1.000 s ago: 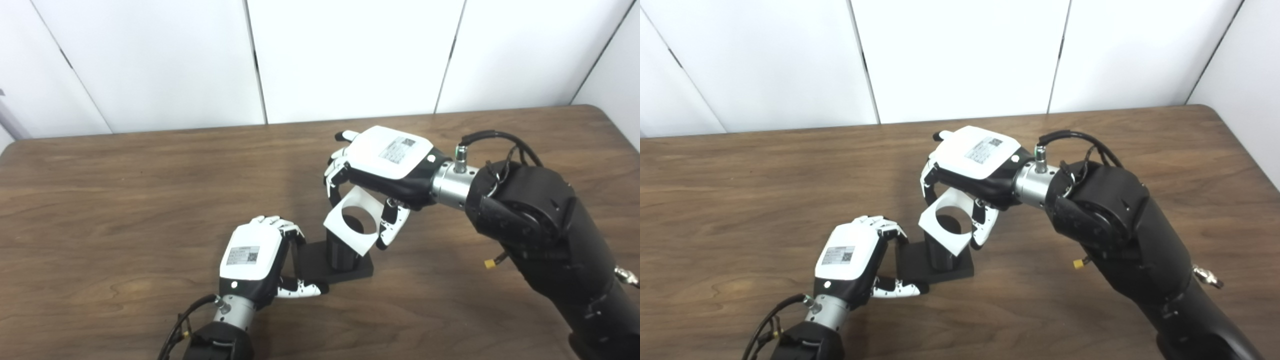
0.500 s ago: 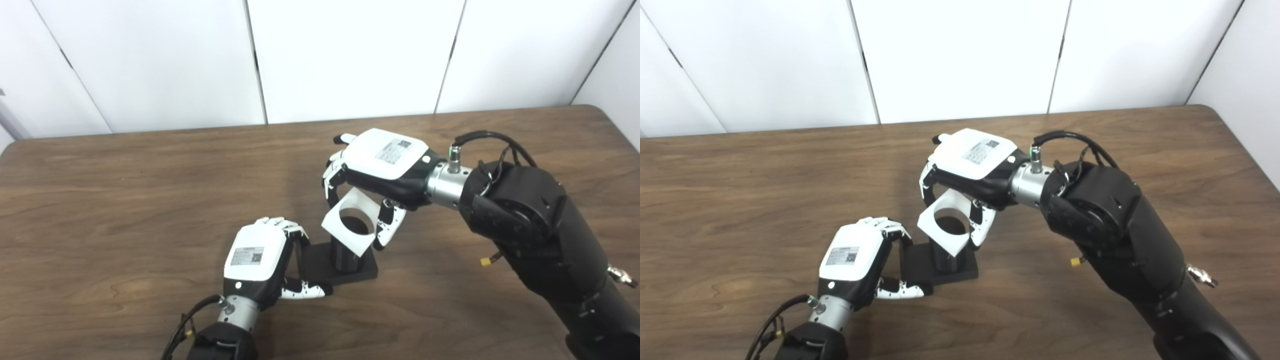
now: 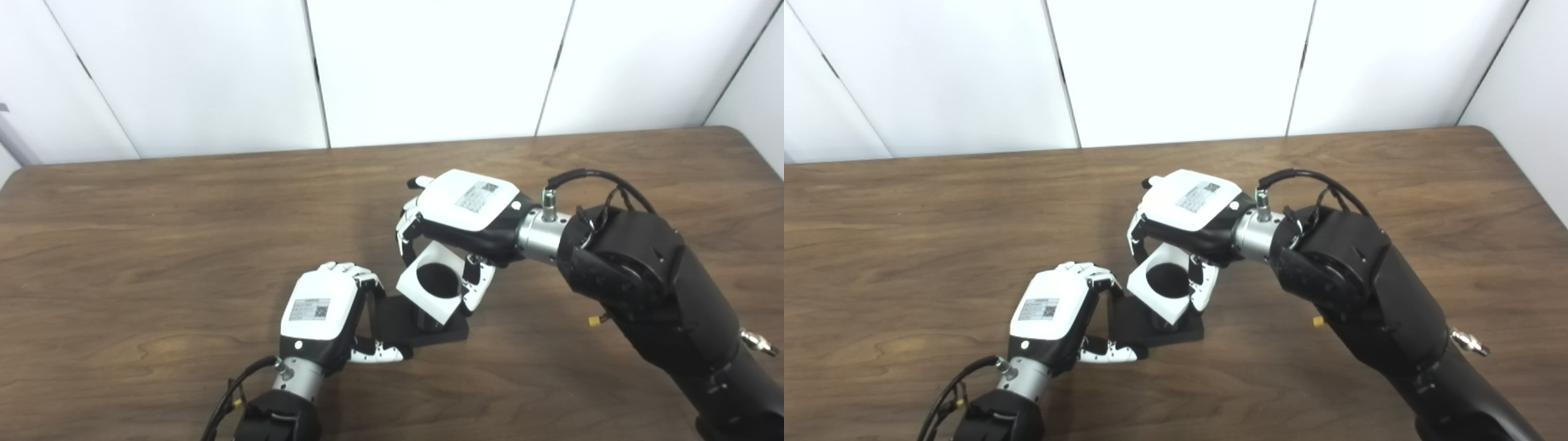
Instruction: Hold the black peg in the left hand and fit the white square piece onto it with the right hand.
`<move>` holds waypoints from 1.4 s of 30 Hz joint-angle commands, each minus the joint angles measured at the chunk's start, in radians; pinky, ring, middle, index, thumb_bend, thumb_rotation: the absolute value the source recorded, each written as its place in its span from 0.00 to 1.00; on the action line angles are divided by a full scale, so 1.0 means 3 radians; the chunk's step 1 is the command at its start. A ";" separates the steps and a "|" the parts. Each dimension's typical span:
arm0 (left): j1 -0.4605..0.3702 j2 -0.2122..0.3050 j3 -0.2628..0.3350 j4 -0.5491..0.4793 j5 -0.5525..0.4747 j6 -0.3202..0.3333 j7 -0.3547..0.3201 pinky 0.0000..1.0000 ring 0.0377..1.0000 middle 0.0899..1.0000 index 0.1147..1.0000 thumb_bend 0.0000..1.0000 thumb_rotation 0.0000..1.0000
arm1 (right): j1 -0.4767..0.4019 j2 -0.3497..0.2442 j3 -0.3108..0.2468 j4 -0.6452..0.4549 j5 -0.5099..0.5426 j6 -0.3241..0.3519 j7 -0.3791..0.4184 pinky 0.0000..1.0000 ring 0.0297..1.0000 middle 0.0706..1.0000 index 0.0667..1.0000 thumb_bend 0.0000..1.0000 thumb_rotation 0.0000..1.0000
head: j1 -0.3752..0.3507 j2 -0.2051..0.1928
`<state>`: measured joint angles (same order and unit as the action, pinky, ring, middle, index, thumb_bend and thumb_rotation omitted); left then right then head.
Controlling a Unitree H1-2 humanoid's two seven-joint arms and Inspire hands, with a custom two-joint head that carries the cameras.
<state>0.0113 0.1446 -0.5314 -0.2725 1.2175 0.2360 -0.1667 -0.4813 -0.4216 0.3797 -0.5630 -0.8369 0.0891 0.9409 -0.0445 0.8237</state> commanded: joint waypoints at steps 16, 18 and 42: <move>0.0060 -0.0051 -0.0119 0.0063 0.0158 -0.0015 -0.0327 0.87 0.82 0.72 0.42 0.52 0.05 | -0.0067 -0.0023 0.0038 -0.0002 -0.0050 -0.0074 0.0048 1.00 0.85 0.76 0.45 0.52 0.14 | 0.0025 0.0049; 0.0061 -0.0063 -0.0114 0.0067 0.0158 -0.0014 -0.0333 0.87 0.82 0.73 0.42 0.51 0.05 | -0.0067 -0.0028 0.0042 0.0015 -0.0057 -0.0090 0.0044 1.00 0.85 0.76 0.45 0.52 0.14 | 0.0033 0.0054; 0.0059 -0.0101 -0.0105 0.0062 0.0174 -0.0023 -0.0357 0.88 0.82 0.73 0.42 0.51 0.05 | -0.0118 -0.0019 -0.0011 0.0023 -0.0020 -0.0008 0.0196 1.00 0.88 0.78 0.59 0.95 0.16 | 0.0042 0.0079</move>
<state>0.0125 0.1100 -0.5364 -0.2827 1.2547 0.2387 -0.2110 -0.4761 -0.4268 0.3938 -0.5509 -0.8474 0.0800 1.0062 -0.0307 0.8468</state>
